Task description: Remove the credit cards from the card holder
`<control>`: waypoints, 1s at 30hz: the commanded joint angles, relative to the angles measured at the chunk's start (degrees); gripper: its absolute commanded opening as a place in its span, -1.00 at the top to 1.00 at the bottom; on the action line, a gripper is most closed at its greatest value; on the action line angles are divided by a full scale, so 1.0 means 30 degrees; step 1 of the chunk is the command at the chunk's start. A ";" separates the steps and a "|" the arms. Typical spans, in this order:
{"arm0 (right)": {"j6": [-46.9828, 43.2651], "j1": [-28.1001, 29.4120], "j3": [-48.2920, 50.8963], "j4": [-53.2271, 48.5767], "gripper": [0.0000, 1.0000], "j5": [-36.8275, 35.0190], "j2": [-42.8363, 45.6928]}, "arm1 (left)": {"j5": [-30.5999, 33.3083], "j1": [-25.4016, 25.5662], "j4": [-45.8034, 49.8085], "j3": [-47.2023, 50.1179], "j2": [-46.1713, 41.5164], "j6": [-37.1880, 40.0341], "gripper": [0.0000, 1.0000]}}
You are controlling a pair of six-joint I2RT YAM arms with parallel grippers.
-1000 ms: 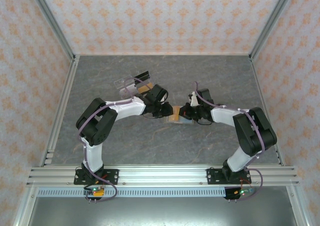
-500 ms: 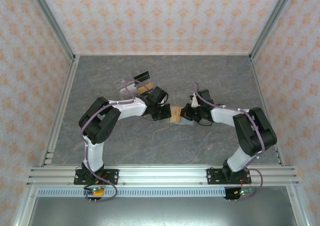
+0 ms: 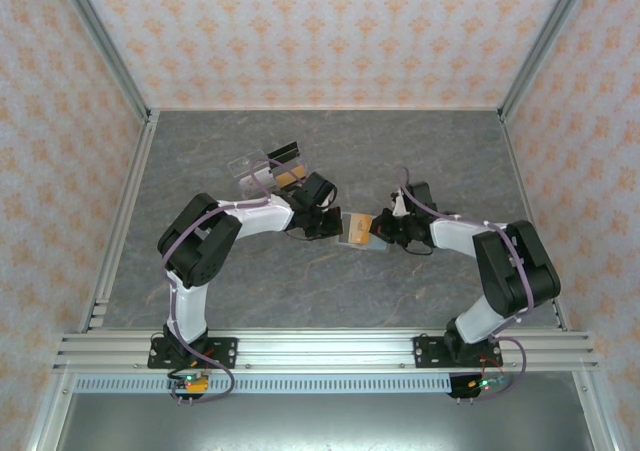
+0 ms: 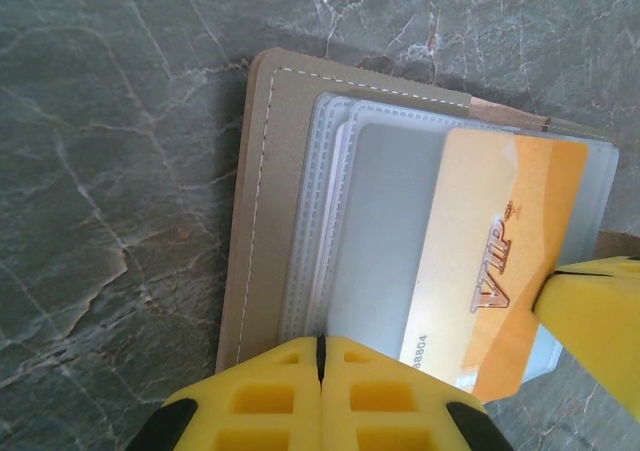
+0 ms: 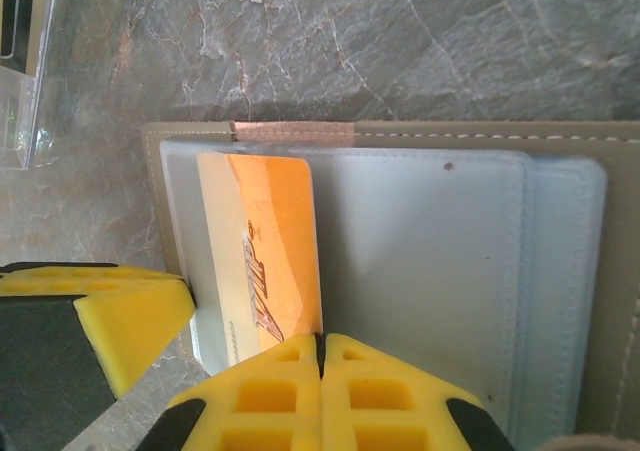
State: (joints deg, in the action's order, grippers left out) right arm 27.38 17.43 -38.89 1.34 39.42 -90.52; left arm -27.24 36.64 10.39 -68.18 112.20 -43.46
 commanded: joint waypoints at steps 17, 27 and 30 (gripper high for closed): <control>-0.0963 -0.0039 0.0777 -0.3326 1.00 -0.1263 0.5031 | 0.0359 -0.0071 -0.0576 0.0068 -0.1857 -0.0733 0.28; 0.0326 -0.0068 0.0411 -0.1354 1.00 0.1175 0.5723 | -0.2331 -0.0801 -0.7912 0.3236 -0.2992 -0.3676 -0.39; 0.0910 -0.0081 0.0287 -0.0340 1.00 0.2205 0.5888 | -0.2979 -0.0924 -0.9256 0.3705 -0.3036 -0.4457 -0.47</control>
State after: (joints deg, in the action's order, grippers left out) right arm 27.86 17.41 -36.97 -4.27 41.93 -74.46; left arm -32.84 34.30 -9.21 -58.17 104.38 -53.47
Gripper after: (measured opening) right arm 0.047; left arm 0.728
